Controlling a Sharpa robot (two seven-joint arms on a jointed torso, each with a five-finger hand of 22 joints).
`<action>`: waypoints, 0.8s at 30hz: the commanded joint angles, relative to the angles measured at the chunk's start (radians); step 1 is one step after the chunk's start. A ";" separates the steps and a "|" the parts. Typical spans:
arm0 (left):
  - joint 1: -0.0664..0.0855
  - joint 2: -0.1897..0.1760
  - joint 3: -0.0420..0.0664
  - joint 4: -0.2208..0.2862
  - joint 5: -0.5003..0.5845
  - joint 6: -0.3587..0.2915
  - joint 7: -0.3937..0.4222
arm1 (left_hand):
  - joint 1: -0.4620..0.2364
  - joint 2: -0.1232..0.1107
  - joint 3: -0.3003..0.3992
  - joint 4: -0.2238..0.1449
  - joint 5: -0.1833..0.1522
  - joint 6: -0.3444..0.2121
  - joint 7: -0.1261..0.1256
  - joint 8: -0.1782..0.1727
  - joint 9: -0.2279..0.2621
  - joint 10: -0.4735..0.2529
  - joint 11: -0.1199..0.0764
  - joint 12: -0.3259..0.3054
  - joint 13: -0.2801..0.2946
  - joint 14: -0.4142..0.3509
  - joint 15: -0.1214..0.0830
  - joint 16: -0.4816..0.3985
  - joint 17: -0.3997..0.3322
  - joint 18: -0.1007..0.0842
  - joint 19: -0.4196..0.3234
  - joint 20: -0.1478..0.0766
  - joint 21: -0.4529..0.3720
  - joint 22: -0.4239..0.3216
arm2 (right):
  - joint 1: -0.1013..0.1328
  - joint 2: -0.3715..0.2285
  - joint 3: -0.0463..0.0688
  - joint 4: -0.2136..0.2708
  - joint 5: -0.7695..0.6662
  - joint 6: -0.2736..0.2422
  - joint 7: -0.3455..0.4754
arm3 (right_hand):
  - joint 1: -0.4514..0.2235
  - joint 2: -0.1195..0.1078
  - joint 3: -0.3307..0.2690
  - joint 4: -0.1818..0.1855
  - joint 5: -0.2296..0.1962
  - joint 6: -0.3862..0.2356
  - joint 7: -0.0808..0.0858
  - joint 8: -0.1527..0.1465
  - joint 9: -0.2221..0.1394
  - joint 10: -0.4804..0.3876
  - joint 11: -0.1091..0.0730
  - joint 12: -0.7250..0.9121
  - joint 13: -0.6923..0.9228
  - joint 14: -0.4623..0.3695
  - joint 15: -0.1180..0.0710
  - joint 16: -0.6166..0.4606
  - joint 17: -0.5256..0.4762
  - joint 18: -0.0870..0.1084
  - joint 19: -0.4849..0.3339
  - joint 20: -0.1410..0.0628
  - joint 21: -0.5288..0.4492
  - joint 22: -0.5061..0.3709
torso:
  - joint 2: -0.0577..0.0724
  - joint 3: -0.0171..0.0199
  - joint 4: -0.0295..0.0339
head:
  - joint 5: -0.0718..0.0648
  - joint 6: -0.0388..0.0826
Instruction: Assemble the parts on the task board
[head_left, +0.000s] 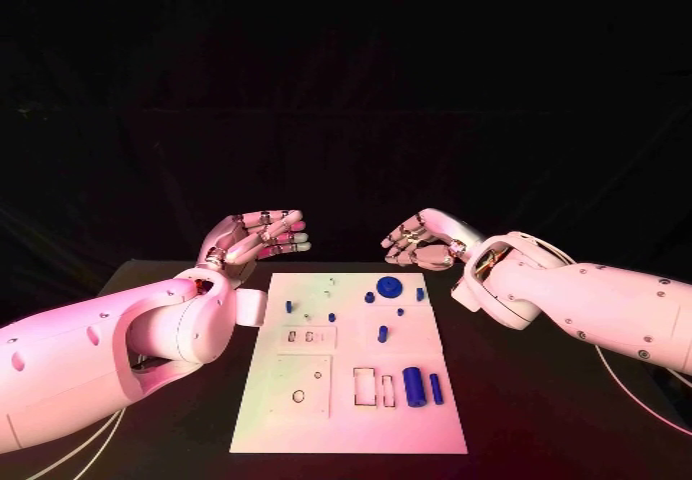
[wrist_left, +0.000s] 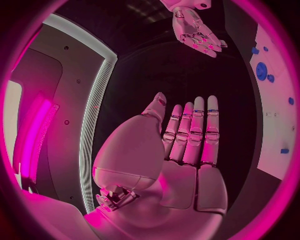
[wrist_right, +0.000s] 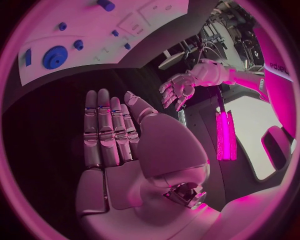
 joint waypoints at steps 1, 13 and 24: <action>0.007 -0.014 0.002 0.029 -0.027 0.040 -0.004 | 0.008 0.001 0.000 -0.006 0.003 0.009 0.000 -0.005 -0.002 0.008 0.000 -0.008 -0.002 0.001 0.004 -0.007 -0.002 0.005 0.011 -0.003 0.006 0.002 | 0.008 0.014 0.001 -0.009 -0.276 0.087 -0.131 | -0.007 -0.013 0.007 0.001 0.006 0.015 -0.011 0.001 0.002 0.015 -0.013 0.002 0.009 0.073 -0.023 0.039 0.045 0.005 0.048 -0.025 0.062 0.037 | 0.039 0.0053 0.0063 | -0.006 0.003; 0.025 -0.056 0.017 0.104 -0.028 0.048 -0.002 | 0.001 0.000 -0.001 -0.010 0.003 0.016 0.001 -0.020 -0.009 0.014 0.001 -0.028 -0.002 0.006 0.005 -0.026 -0.005 0.005 0.032 -0.013 0.027 0.010 | 0.016 0.075 0.001 -0.044 -0.498 0.140 -0.243 | -0.048 -0.056 0.053 0.043 0.004 0.002 -0.031 -0.032 0.004 -0.060 -0.023 0.016 0.069 0.151 -0.044 0.311 0.306 -0.029 0.195 -0.057 0.392 0.383 | 0.107 0.0154 0.0146 | -0.018 0.020; 0.044 -0.075 0.021 0.137 -0.028 0.055 -0.003 | 0.002 -0.001 -0.001 -0.015 0.003 0.017 0.002 -0.028 -0.012 0.013 0.003 -0.038 -0.003 0.004 0.007 -0.037 -0.006 0.004 0.035 -0.016 0.033 0.012 | 0.017 0.111 0.001 -0.072 -0.562 0.185 -0.263 | -0.052 -0.086 0.115 0.074 0.039 -0.004 -0.041 -0.042 0.015 -0.107 -0.015 0.042 0.105 0.162 -0.043 0.786 0.758 -0.090 0.325 -0.049 0.724 0.832 | 0.143 0.0167 0.0213 | -0.024 0.030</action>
